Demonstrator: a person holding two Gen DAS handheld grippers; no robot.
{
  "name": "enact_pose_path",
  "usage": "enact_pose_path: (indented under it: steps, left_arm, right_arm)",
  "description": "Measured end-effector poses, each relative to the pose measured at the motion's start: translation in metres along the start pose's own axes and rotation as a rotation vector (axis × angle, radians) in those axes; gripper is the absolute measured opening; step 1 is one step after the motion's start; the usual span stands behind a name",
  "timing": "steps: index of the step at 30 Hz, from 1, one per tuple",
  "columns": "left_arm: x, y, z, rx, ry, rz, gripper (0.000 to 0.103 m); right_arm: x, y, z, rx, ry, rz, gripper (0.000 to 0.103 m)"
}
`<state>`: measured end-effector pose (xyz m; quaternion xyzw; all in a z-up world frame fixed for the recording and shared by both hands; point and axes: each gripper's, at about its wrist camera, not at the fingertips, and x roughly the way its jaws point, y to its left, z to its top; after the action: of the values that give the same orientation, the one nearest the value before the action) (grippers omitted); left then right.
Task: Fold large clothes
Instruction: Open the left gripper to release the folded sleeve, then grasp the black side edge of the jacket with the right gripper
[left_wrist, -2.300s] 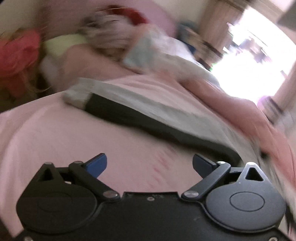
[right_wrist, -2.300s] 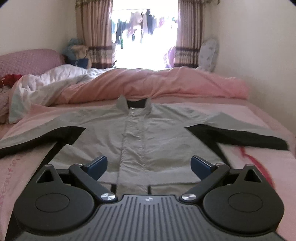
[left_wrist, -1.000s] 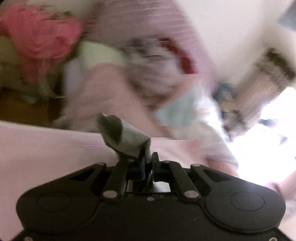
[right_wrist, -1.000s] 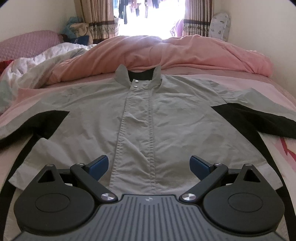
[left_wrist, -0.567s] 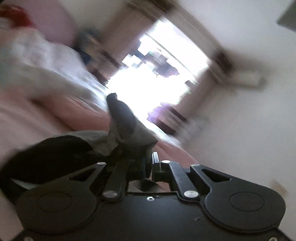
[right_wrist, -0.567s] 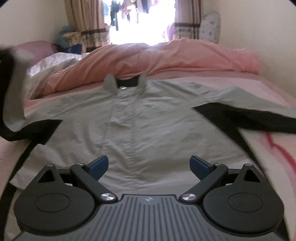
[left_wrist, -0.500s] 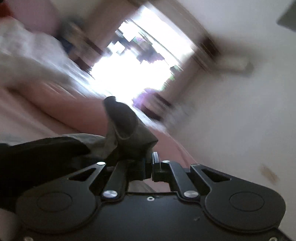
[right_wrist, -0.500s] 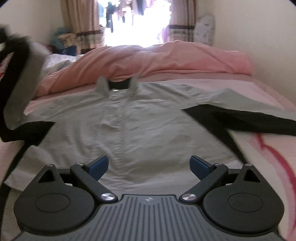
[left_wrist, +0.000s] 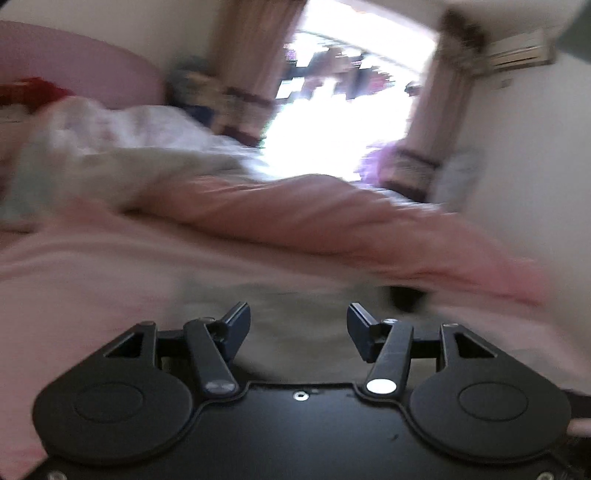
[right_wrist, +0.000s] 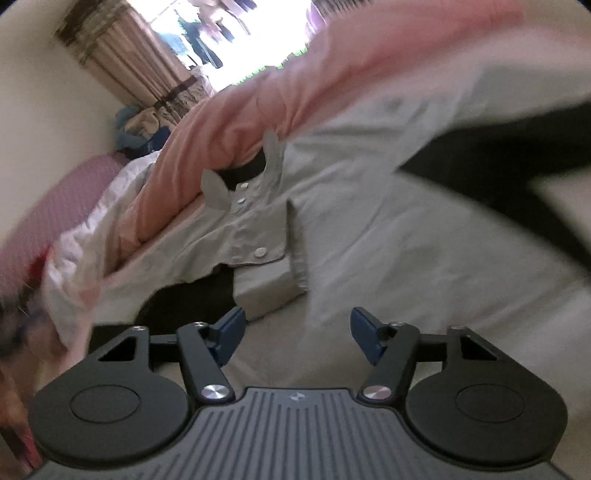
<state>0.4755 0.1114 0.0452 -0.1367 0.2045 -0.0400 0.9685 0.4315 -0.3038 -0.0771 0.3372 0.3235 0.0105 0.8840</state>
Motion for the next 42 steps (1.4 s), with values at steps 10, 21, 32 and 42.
enact_pose_path:
  steps: [10, 21, 32, 42]
  left_arm:
    - [0.016, 0.054, -0.014, -0.086, 0.084, 0.103, 0.061]
    - [0.033, 0.036, -0.025, -0.066, 0.091, 0.032, 0.067]
    - [0.087, 0.011, -0.045, -0.013, 0.228, 0.039, 0.066]
    - [0.102, -0.017, -0.017, 0.056, 0.172, -0.001, 0.071]
  right_arm:
    - [0.046, 0.024, 0.028, 0.08, -0.052, 0.078, 0.01]
    - [-0.035, 0.003, 0.08, -0.055, -0.393, -0.096, 0.009]
    - [0.002, -0.062, 0.054, -0.042, -0.253, -0.321, 0.016]
    - [0.006, -0.003, 0.065, -0.199, -0.302, -0.2, 0.042]
